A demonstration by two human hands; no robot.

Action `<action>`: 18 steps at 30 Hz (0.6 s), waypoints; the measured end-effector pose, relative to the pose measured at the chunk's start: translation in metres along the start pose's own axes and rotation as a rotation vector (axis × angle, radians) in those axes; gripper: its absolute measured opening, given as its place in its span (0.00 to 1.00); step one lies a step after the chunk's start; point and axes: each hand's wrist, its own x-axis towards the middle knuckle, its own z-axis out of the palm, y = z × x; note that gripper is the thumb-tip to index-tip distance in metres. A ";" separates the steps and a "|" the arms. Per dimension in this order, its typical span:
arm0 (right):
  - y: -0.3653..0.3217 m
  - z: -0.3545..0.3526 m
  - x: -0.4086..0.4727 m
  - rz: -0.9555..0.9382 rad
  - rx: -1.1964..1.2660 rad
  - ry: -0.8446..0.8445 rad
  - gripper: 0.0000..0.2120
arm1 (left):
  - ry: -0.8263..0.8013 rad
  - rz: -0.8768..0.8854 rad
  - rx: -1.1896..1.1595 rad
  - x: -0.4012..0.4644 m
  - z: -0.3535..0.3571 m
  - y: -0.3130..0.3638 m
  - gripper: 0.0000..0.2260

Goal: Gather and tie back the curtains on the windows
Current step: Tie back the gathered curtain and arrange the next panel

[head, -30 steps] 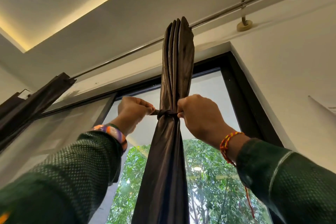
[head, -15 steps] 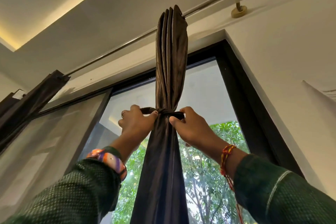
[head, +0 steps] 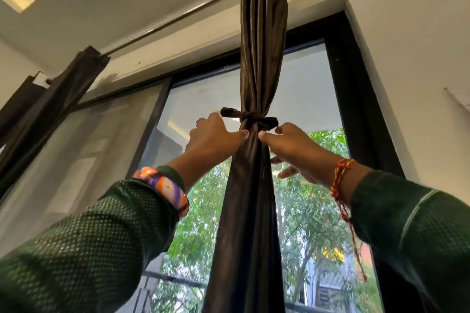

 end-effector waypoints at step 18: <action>-0.073 -0.004 -0.098 -0.556 -0.998 -0.044 0.11 | -0.432 0.337 0.396 -0.084 -0.087 0.016 0.09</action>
